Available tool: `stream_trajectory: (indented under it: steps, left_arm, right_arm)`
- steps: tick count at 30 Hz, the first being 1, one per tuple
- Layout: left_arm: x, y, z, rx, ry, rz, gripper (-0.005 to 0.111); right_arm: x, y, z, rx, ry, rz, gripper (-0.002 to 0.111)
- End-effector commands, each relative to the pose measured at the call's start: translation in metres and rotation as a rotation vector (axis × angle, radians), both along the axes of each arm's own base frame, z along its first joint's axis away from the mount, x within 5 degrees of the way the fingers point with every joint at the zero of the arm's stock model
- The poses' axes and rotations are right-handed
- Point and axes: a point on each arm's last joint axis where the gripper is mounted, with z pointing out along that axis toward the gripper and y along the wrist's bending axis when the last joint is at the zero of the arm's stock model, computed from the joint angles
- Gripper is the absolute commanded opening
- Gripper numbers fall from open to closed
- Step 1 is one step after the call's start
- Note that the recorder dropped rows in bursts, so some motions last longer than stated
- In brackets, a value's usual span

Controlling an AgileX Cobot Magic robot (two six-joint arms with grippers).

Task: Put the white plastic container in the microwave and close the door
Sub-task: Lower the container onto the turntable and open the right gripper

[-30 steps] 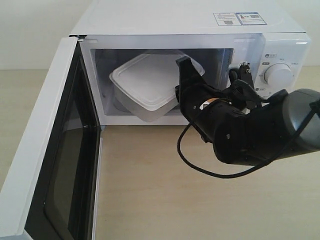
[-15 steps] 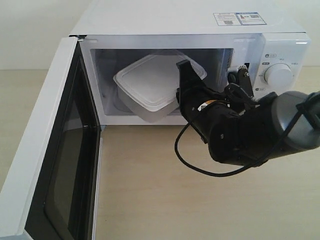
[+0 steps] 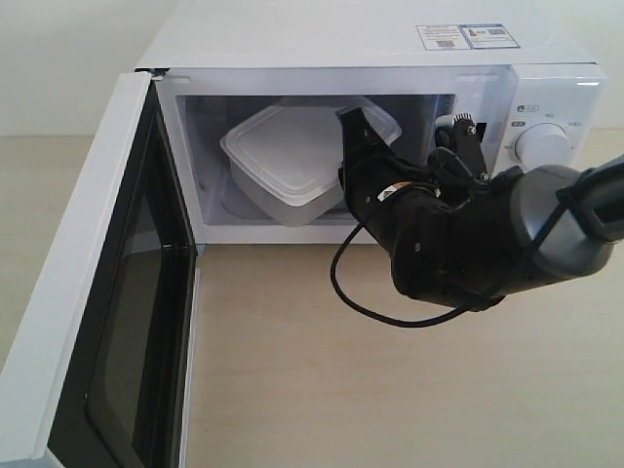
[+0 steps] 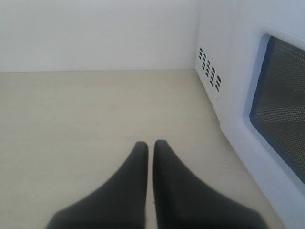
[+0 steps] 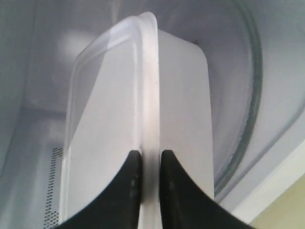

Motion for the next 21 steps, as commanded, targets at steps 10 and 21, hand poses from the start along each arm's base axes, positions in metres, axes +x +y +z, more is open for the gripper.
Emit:
stream_trajectory:
  steps: [10, 21]
  left_arm:
    - [0.0, 0.0, -0.001, 0.001, 0.004, 0.002, 0.004]
    - [0.0, 0.0, -0.001, 0.001, 0.004, 0.002, 0.004]
  right_arm:
    - [0.018, 0.007, 0.002, 0.007, -0.072, -0.038, 0.0]
    - [0.019, 0.004, -0.001, -0.041, -0.057, -0.065, 0.009]
